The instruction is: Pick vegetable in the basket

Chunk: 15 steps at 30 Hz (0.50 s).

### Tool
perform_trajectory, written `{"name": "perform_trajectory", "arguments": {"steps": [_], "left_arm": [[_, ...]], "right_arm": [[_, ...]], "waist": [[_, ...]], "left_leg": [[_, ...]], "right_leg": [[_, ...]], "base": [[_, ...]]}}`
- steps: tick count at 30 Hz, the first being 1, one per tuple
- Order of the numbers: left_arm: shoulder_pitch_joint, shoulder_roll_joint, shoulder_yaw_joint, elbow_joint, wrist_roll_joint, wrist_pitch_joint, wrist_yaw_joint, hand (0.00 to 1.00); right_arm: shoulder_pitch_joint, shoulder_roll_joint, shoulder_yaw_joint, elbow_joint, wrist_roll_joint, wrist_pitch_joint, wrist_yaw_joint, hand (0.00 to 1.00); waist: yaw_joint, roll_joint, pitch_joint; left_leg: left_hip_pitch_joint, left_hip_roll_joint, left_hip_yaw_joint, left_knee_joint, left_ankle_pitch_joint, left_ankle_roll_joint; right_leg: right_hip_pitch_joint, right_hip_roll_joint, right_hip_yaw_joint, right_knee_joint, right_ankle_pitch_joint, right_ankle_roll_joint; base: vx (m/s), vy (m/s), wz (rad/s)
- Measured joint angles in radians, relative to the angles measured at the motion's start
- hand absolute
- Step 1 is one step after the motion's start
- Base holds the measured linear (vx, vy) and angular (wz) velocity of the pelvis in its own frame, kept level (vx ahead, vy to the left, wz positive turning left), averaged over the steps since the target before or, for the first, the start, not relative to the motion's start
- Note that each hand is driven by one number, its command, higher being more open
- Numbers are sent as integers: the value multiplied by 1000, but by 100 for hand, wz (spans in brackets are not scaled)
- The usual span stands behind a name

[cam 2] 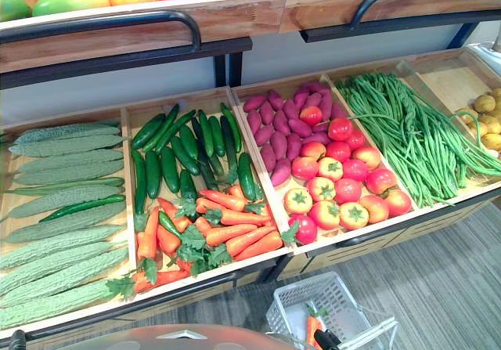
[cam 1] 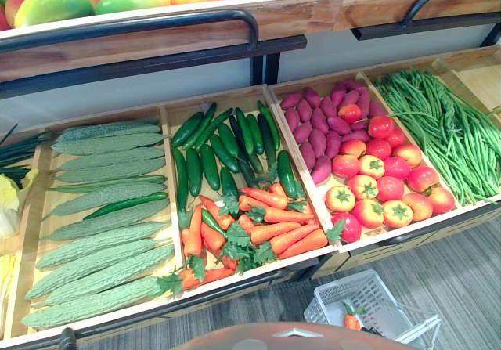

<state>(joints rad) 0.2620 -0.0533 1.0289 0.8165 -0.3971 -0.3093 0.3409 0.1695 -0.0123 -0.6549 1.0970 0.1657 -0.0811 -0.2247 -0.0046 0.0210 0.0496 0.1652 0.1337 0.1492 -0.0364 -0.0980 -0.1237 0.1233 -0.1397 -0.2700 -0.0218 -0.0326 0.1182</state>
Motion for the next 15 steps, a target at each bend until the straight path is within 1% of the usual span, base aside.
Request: {"name": "perform_trajectory", "arguments": {"steps": [9,12,15], "left_arm": [[-9,-11,2,1,-43,-8,13,100],[-27,-14,6,-5,-70,-18,41,100],[-47,-28,8,-49,-81,-15,101,100]], "right_arm": [[0,0,0,9,3,-2,-2,0],[-1,0,0,10,4,-4,-3,0],[1,1,6,10,4,-4,-7,0]], "waist": [[-1,0,0],[-1,0,0],[-2,0,0]], "left_leg": [[1,0,5,-1,0,0],[2,0,5,-1,0,0],[2,3,6,0,0,0]], "right_leg": [[-1,0,2,-1,0,0],[0,0,2,-1,0,0],[0,3,2,0,0,0]], "base": [[0,0,0],[0,0,0],[0,0,0]]}}
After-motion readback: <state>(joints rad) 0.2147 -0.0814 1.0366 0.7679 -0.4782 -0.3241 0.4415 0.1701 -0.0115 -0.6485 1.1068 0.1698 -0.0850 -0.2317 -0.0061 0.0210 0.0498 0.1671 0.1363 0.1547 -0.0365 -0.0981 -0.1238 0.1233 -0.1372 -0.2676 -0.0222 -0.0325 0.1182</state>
